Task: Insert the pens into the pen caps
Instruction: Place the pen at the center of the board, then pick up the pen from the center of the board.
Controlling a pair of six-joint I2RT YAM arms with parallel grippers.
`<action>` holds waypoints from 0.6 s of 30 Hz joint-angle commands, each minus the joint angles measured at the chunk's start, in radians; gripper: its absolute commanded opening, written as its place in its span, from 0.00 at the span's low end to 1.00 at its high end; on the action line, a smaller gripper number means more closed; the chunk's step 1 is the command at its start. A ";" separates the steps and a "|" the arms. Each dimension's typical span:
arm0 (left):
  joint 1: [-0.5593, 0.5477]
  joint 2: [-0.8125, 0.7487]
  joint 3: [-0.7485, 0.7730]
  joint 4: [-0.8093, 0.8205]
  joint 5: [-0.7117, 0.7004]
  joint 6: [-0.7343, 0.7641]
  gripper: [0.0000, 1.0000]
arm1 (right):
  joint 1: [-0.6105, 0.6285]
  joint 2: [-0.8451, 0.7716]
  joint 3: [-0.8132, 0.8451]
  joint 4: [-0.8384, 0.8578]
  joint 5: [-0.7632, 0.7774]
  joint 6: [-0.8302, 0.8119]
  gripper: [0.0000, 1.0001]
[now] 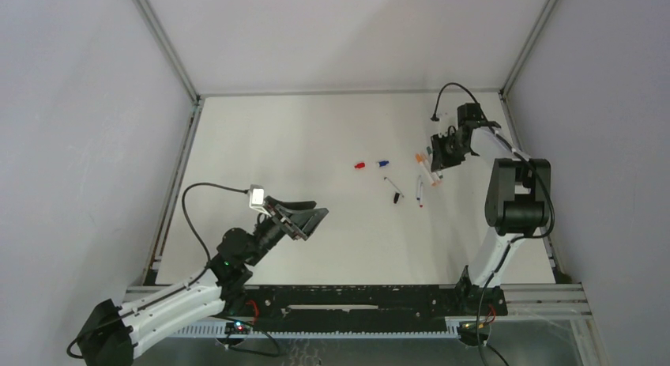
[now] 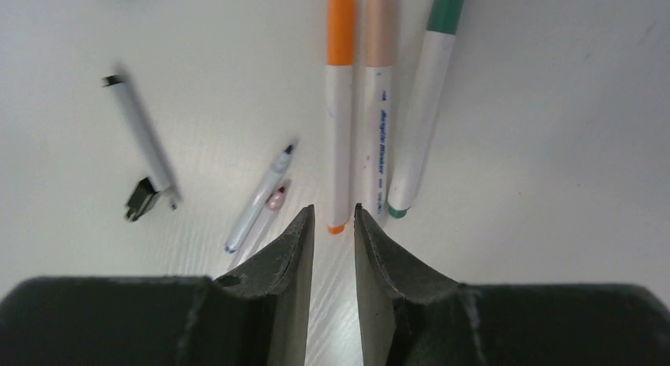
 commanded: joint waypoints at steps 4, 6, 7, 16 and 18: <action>-0.005 -0.065 -0.002 -0.008 -0.012 -0.010 0.92 | -0.046 -0.253 0.002 -0.042 -0.261 -0.070 0.31; -0.005 -0.091 0.001 -0.036 -0.029 0.002 0.92 | -0.052 -0.323 -0.017 -0.040 -0.342 -0.073 0.31; -0.004 -0.105 0.005 -0.055 -0.037 0.011 0.92 | -0.054 -0.362 -0.027 -0.034 -0.381 -0.075 0.31; -0.001 -0.118 0.099 -0.253 -0.119 0.159 0.94 | -0.054 -0.667 -0.181 0.087 -0.698 -0.049 0.33; 0.001 -0.079 0.122 -0.257 -0.117 0.185 0.94 | -0.054 -0.691 -0.209 0.089 -0.785 -0.072 0.40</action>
